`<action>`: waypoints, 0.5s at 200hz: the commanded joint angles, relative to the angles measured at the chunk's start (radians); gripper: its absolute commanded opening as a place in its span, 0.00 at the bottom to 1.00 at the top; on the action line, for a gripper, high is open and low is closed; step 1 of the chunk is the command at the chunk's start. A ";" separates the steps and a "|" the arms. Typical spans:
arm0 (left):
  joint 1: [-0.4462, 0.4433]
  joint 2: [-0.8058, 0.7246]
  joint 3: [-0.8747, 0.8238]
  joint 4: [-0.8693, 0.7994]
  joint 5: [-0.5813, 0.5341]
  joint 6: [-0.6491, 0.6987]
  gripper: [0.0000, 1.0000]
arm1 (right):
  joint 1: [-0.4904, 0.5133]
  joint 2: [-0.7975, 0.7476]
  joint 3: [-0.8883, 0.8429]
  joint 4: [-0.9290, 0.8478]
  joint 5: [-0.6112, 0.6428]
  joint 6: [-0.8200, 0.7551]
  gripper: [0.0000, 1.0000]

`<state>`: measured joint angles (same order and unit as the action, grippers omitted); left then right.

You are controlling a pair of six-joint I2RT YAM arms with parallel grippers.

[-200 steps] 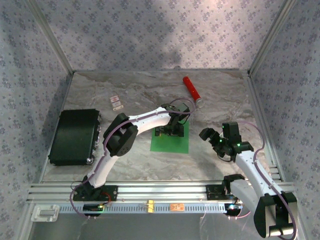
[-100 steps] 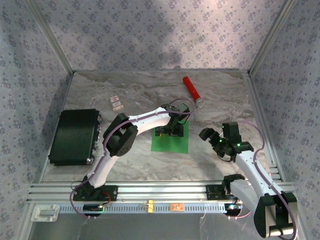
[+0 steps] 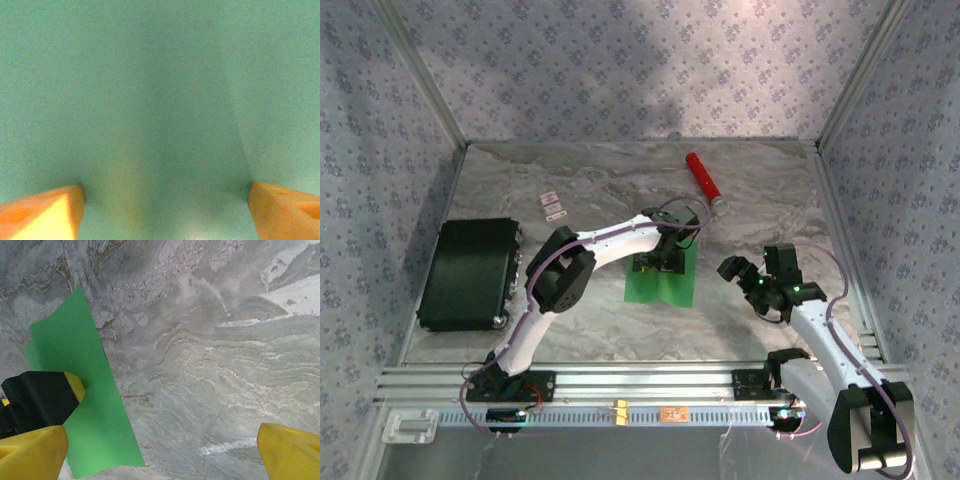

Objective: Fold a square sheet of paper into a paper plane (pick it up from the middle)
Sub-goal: First fold the square sheet of paper in half at the center of the table.

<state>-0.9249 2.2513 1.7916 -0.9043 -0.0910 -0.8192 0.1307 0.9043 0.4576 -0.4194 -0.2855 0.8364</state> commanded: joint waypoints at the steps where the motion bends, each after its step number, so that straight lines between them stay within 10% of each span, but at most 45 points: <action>1: -0.005 0.045 -0.037 -0.021 0.014 0.047 0.78 | 0.003 0.005 0.015 -0.009 -0.009 -0.012 0.99; 100: -0.007 -0.101 -0.124 0.070 -0.001 0.088 0.53 | 0.005 0.010 0.023 -0.025 0.026 0.024 0.99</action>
<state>-0.9249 2.1963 1.7077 -0.8402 -0.0948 -0.7433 0.1314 0.9108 0.4580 -0.4206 -0.2806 0.8452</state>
